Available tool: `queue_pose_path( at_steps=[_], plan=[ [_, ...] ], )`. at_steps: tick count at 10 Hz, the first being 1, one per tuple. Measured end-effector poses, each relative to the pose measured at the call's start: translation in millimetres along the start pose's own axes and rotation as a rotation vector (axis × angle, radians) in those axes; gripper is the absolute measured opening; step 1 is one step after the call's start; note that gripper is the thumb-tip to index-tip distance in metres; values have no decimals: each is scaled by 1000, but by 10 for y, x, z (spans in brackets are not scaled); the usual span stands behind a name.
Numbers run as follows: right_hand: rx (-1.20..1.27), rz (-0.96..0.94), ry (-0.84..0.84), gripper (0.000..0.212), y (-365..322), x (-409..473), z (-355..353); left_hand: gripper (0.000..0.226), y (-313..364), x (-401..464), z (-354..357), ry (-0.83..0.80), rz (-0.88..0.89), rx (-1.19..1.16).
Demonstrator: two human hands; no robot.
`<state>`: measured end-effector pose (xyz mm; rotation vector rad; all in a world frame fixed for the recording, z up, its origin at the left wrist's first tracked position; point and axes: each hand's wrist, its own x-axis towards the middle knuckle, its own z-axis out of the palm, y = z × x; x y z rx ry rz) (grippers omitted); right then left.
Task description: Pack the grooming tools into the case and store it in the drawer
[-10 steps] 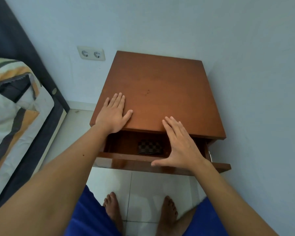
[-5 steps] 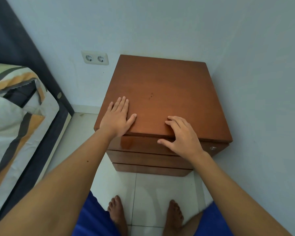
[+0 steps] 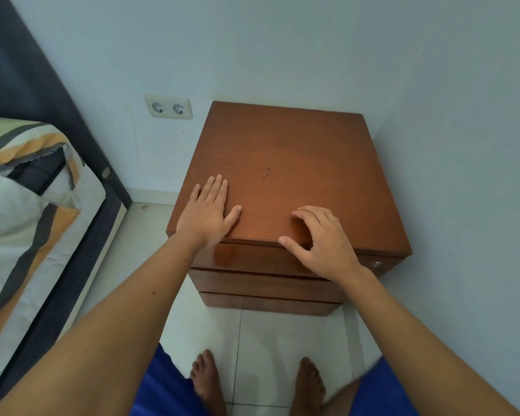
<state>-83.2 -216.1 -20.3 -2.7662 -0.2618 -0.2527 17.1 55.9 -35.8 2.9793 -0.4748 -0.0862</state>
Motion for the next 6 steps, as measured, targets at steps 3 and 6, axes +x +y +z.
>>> queue_pose_path(
  at_steps=[3,6],
  plan=[
    [55,247,-21,78,91,471,9,80,1,-20,8,4,16,-10],
    [-170,241,-192,89,40,546,123,96,6,-1,-26,-20,4,-14]
  ],
)
